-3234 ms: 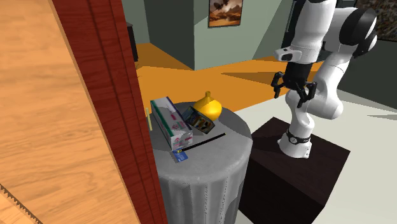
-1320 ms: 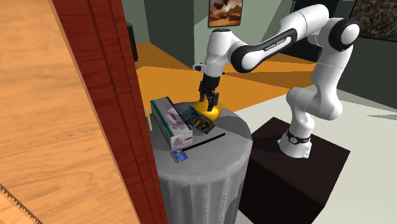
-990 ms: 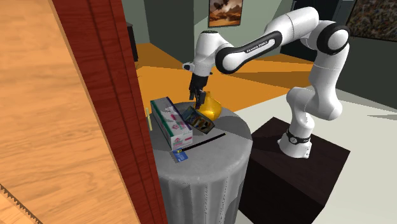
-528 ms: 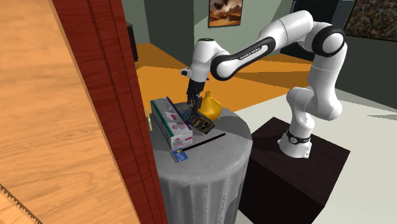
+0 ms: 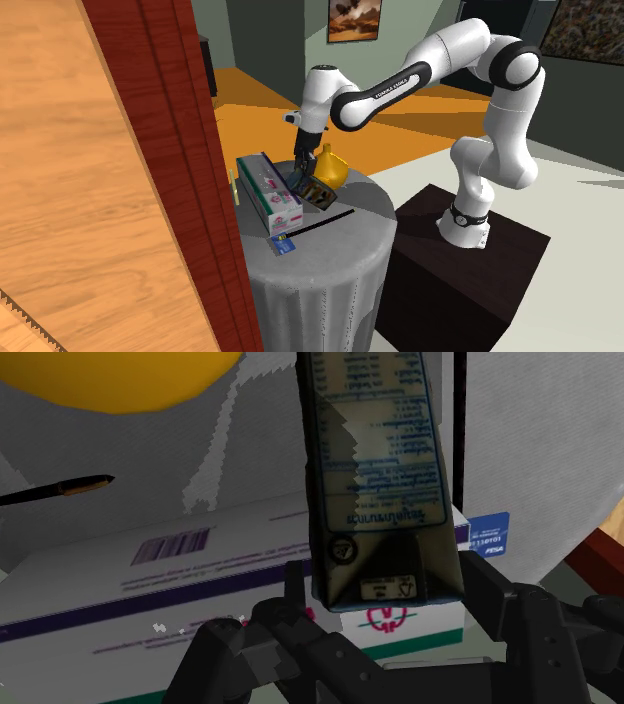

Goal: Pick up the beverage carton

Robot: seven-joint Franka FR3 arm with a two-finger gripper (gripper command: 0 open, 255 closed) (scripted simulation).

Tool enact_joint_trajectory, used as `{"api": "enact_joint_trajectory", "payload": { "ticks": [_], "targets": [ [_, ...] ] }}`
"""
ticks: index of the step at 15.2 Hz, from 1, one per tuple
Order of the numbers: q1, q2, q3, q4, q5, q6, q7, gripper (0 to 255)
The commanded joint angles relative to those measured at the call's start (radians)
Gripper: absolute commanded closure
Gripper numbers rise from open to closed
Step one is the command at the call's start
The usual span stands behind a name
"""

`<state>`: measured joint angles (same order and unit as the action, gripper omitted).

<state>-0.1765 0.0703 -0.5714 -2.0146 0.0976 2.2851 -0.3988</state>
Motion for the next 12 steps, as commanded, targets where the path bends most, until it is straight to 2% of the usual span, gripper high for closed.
{"api": "enact_joint_trajectory", "payload": {
  "ticks": [1, 5, 12],
  "targets": [
    [0.0, 0.001, 0.0, -0.001, 0.0, -0.001, 0.0, 255],
    [0.0, 0.001, 0.0, 0.0, 0.0, -0.001, 0.0, 255],
    [0.004, -0.032, -0.001, 0.061, -0.028, -0.089, 0.022, 255]
  ]
}}
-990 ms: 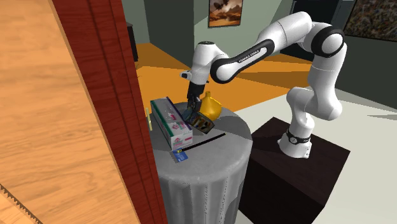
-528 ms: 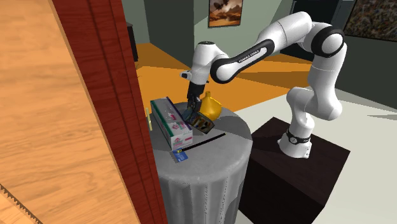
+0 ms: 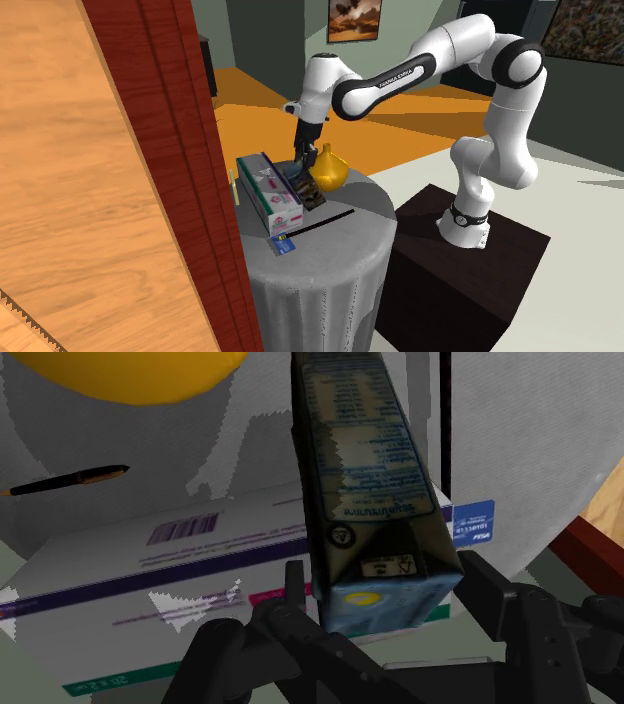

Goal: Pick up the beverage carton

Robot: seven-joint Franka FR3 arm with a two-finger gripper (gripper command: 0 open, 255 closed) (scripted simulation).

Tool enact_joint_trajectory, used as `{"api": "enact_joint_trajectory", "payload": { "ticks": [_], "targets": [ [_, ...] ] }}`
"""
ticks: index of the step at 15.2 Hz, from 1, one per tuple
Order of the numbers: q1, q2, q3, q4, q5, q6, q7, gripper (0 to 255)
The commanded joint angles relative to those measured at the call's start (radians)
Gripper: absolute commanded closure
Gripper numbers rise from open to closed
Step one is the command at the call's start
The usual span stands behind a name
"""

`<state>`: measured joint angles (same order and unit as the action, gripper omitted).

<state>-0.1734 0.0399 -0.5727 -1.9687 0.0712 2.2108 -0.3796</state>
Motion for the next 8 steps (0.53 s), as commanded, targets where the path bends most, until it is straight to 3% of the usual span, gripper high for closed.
{"api": "enact_joint_trajectory", "payload": {
  "ticks": [1, 8],
  "targets": [
    [0.001, -0.005, 0.0, 0.025, -0.005, -0.028, 0.005, 255],
    [0.003, -0.025, 0.001, 0.1, -0.021, -0.119, 0.018, 255]
  ]
}}
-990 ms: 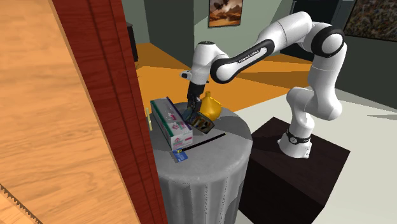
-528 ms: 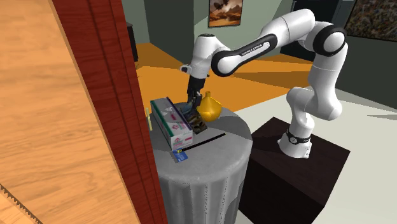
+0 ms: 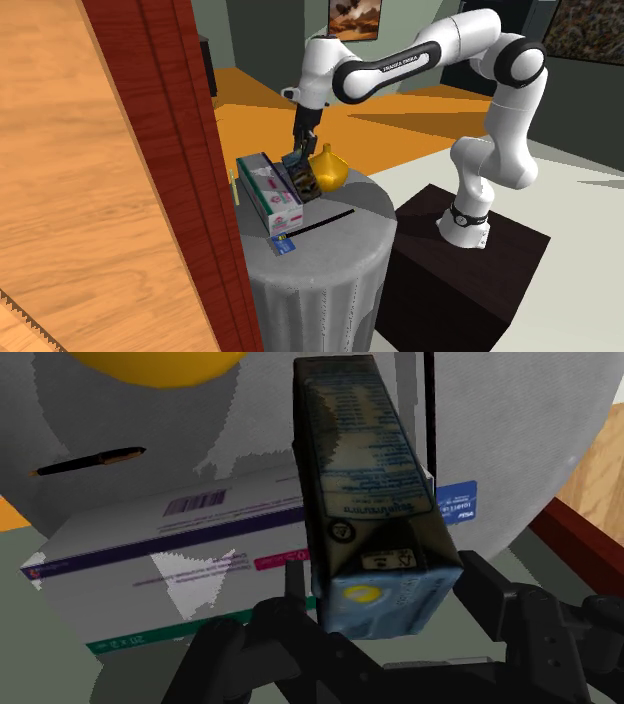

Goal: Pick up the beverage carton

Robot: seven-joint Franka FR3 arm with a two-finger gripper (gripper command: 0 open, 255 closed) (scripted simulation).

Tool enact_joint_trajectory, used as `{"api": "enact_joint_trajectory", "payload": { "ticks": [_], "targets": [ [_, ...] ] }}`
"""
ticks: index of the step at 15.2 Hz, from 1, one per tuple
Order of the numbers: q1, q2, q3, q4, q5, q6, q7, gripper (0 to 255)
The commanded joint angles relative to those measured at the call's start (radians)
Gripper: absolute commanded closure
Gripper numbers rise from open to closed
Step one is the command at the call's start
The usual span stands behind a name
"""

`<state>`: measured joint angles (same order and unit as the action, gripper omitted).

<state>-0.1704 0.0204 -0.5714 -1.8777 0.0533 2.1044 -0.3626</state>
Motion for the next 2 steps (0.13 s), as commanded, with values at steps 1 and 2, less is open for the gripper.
{"api": "enact_joint_trajectory", "payload": {
  "ticks": [1, 2],
  "targets": [
    [0.0, -0.006, 0.0, 0.011, -0.004, -0.014, 0.002, 255],
    [0.0, -0.006, 0.0, 0.011, -0.004, -0.014, 0.001, 255]
  ]
}}
